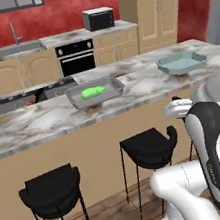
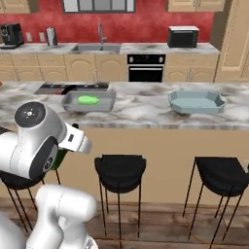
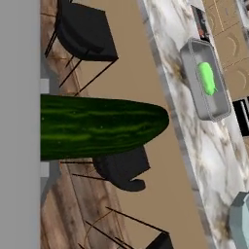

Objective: Place the cold items (corn and cucumber) from the fridge in one tupperware on the dining counter. Place the warm items (kebab skewer and hot dog) in the stove area in another tupperware.

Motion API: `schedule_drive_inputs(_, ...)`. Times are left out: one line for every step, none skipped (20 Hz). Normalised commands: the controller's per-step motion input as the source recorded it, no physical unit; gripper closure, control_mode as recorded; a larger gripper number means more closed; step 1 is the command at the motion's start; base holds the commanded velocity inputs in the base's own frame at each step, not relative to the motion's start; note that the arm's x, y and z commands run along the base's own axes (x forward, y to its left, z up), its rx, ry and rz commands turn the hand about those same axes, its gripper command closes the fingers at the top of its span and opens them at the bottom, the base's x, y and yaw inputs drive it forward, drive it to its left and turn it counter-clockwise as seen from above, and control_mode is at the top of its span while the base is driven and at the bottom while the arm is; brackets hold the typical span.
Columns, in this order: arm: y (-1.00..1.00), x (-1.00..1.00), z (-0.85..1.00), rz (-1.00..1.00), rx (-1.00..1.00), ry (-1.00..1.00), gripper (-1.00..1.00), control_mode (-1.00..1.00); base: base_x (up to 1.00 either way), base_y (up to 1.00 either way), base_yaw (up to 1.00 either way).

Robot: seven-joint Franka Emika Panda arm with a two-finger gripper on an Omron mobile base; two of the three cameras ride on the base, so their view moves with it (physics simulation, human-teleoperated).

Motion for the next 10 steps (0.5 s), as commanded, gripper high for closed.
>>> schedule_drive_inputs(0.0, 0.0, 0.0, 0.0, 0.0, 0.0, 1.0, 1.0, 0.59, 0.0, 0.36)
schedule_drive_inputs(0.0, 0.0, 0.0, 0.0, 0.0, 0.0, 1.0, 1.0, 0.64, 0.0, 0.33)
schedule_drive_inputs(0.0, 0.0, 0.0, 0.0, 0.0, 0.0, 1.0, 1.0, 0.61, 0.0, 0.31)
schedule_drive_inputs(0.0, 0.0, 0.0, 0.0, 0.0, 0.0, 1.0, 1.0, 0.63, 0.0, 0.29)
schedule_drive_inputs(0.0, 0.0, 0.0, 0.0, 0.0, 0.0, 1.0, 1.0, 0.64, 0.0, 0.25)
schedule_drive_inputs(0.0, 0.0, 0.0, 0.0, 0.0, 0.0, 1.0, 1.0, 0.64, 0.0, 0.22)
schedule_drive_inputs(0.0, 0.0, 0.0, 0.0, 0.0, 0.0, 1.0, 1.0, 0.61, 0.0, 0.19)
schedule_drive_inputs(0.0, 0.0, 0.0, 0.0, 0.0, 0.0, 1.0, 1.0, 0.44, 0.0, 0.17)
schedule_drive_inputs(0.0, 0.0, 0.0, 0.0, 0.0, 0.0, 1.0, 1.0, 0.36, 0.0, 0.16)
schedule_drive_inputs(0.0, 0.0, 0.0, 0.0, 0.0, 0.0, 1.0, 1.0, 0.23, 0.0, 0.17)
